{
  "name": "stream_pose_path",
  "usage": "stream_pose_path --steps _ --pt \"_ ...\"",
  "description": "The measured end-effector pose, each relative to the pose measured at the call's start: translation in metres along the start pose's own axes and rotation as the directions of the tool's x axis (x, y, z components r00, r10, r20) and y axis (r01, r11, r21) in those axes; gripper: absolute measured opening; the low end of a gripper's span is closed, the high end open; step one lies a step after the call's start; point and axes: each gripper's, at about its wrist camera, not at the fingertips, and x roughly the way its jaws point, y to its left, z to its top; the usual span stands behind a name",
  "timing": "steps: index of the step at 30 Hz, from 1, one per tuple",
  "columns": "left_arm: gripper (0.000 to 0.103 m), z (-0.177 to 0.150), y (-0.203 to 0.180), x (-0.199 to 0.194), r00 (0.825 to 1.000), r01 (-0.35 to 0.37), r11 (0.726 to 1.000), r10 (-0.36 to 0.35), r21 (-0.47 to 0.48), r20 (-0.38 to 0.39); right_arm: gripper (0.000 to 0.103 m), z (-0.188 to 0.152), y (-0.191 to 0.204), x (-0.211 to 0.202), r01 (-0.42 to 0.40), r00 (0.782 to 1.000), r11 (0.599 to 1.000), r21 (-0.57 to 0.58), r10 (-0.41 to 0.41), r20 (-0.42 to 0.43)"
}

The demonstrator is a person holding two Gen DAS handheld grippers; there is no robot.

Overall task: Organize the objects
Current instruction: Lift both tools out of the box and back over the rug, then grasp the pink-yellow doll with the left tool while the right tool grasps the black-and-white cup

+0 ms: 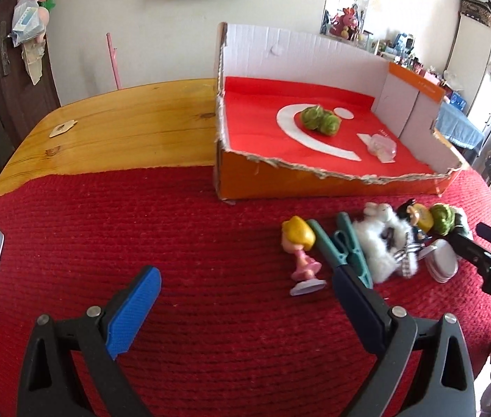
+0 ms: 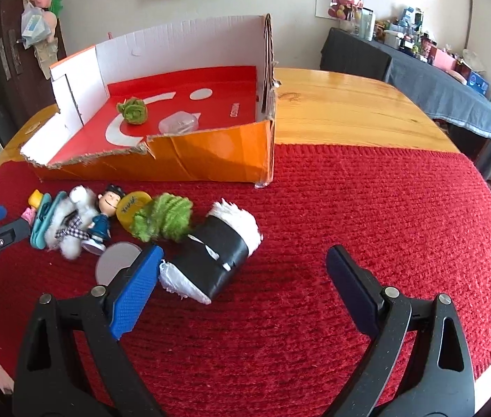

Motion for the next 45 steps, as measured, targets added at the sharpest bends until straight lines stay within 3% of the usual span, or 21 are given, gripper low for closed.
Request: stream_pose_path --steps 6,9,11,17,23,26,27,28,37,45 --pt "0.101 0.002 0.002 0.002 1.000 0.003 0.999 -0.003 0.037 -0.004 0.096 -0.001 -0.014 -0.003 0.005 1.000 0.999 0.035 -0.005 -0.014" --pt "0.100 0.003 -0.004 0.003 0.999 0.044 0.996 -0.044 0.074 -0.004 0.096 0.002 -0.012 -0.004 0.009 1.000 1.000 0.028 -0.008 -0.015" --pt "0.098 0.004 -0.009 0.005 0.997 0.080 0.992 -0.079 0.100 -0.015 0.096 0.004 -0.009 -0.002 0.008 1.000 1.000 0.020 -0.008 -0.017" --pt "0.084 0.010 -0.015 0.009 0.996 0.093 0.984 -0.091 0.154 -0.019 0.094 0.006 -0.004 0.003 0.017 0.999 1.000 0.008 -0.017 -0.031" --pt "0.065 0.010 -0.021 0.008 0.993 0.116 0.971 -0.114 0.208 -0.021 0.074 0.006 -0.001 0.005 -0.001 0.999 1.000 0.009 0.001 -0.038" --pt "0.043 0.008 -0.024 0.005 0.989 0.146 0.962 -0.147 0.230 -0.015 0.054 0.004 0.001 0.003 -0.008 1.000 1.000 -0.001 0.008 -0.026" --pt "0.028 0.007 -0.024 0.005 0.987 0.158 0.959 -0.160 0.234 -0.014 0.042 0.003 0.002 0.002 -0.017 1.000 1.000 -0.004 0.017 -0.019" --pt "0.020 0.006 -0.025 0.004 0.983 0.182 0.954 -0.184 0.236 -0.018 0.037 0.003 0.003 0.001 -0.024 1.000 1.000 -0.002 0.024 -0.012" --pt "0.020 0.002 -0.022 -0.005 0.966 0.253 0.944 -0.258 0.213 -0.002 0.037 -0.001 0.003 -0.013 -0.058 0.997 0.998 0.027 0.057 0.045" --pt "0.020 0.010 -0.023 -0.036 0.953 0.268 0.933 -0.294 0.239 0.080 0.037 0.012 0.006 -0.040 -0.069 0.991 0.998 0.014 0.067 0.113"
